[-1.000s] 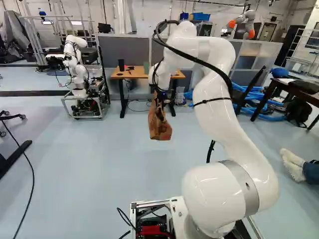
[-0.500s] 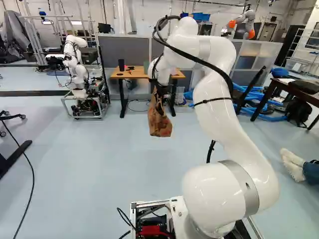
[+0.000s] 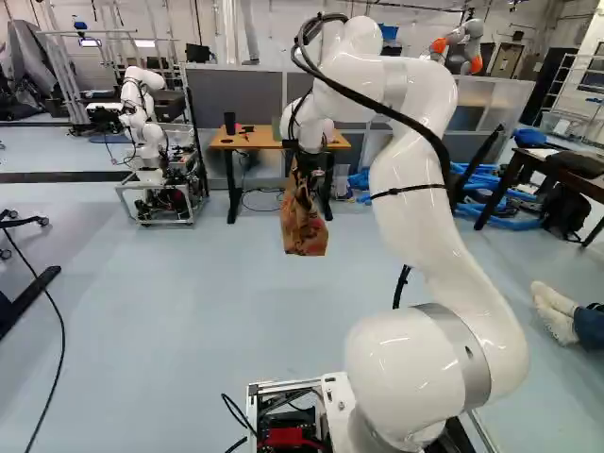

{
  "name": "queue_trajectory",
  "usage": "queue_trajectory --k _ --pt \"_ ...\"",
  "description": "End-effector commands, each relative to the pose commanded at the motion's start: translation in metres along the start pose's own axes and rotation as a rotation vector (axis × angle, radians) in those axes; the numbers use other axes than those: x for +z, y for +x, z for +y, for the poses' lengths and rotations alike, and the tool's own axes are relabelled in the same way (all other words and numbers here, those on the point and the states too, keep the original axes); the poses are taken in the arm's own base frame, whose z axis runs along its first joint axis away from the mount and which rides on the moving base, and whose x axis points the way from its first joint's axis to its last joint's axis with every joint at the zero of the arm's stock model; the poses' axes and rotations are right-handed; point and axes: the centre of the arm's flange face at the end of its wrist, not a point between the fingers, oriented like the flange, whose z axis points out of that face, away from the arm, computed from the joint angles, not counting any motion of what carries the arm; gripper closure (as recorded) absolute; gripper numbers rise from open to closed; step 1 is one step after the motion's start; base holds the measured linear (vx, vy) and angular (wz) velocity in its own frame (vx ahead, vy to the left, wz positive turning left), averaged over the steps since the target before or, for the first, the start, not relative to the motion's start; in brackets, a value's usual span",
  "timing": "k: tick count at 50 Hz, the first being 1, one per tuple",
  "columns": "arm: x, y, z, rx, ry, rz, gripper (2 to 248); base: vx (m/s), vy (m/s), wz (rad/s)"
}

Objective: Pick up the bag on the ground and place it on the table

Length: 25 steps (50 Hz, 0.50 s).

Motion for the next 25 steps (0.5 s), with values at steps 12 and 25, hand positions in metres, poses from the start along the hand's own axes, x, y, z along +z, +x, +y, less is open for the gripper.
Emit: queue_trajectory --k 12,25 --pt "-0.019 -0.005 0.000 0.000 0.000 -0.006 229 0.000 0.000 0.000" --pt "-0.039 -0.009 0.000 0.000 0.000 -0.008 229 0.000 0.000 0.000"
